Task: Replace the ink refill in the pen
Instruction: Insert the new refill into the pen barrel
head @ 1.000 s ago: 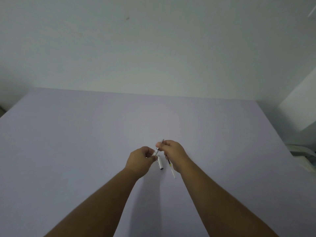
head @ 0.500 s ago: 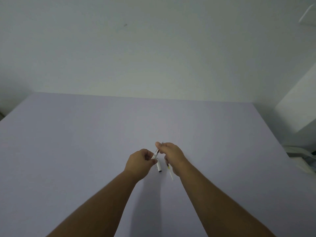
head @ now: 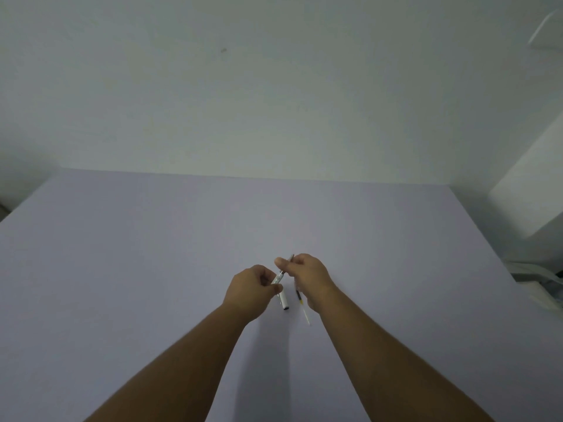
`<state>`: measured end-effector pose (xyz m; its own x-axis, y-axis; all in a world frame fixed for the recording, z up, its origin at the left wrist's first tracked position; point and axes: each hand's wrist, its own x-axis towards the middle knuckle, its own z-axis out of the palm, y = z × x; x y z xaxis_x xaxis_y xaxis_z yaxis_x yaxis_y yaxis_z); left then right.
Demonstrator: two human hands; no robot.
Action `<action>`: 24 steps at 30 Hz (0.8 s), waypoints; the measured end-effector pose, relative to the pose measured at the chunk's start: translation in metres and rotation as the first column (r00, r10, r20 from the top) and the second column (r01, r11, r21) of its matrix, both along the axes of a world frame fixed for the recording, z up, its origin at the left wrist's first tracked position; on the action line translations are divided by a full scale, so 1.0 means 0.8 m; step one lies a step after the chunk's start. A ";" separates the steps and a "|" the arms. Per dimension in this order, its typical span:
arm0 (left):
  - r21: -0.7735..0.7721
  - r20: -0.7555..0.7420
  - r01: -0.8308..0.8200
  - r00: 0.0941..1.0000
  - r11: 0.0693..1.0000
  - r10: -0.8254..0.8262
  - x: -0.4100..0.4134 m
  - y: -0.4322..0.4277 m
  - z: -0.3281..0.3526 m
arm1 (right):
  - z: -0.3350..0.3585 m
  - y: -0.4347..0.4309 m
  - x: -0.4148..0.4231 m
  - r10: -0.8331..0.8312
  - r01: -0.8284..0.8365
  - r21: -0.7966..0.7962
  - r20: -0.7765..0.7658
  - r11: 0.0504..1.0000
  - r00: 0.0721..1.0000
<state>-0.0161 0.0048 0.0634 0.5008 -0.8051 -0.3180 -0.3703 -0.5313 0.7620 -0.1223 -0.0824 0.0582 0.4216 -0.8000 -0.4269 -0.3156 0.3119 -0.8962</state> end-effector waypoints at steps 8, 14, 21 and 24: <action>-0.014 -0.009 0.003 1.000 1.000 -0.003 -0.003 0.002 -0.002 | 0.002 0.001 0.002 0.007 -0.007 0.007 -0.047 1.000 0.999; -0.008 -0.040 -0.039 0.998 0.999 0.039 0.001 0.001 0.003 | 0.012 0.001 0.002 0.024 -0.024 0.000 0.022 1.000 0.999; -0.044 0.008 -0.031 0.999 0.999 0.032 -0.005 0.000 0.009 | 0.011 -0.005 0.002 0.013 -0.016 -0.058 -0.062 0.998 0.998; -0.042 0.013 -0.026 1.000 0.999 0.027 -0.007 -0.001 0.010 | 0.016 -0.005 0.000 0.041 -0.041 -0.019 0.008 0.999 0.999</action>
<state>-0.0221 0.0039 0.0711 0.5262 -0.8039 -0.2774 -0.3673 -0.5091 0.7784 -0.1226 -0.0866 0.0708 0.4575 -0.7901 -0.4081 -0.3201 0.2818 -0.9045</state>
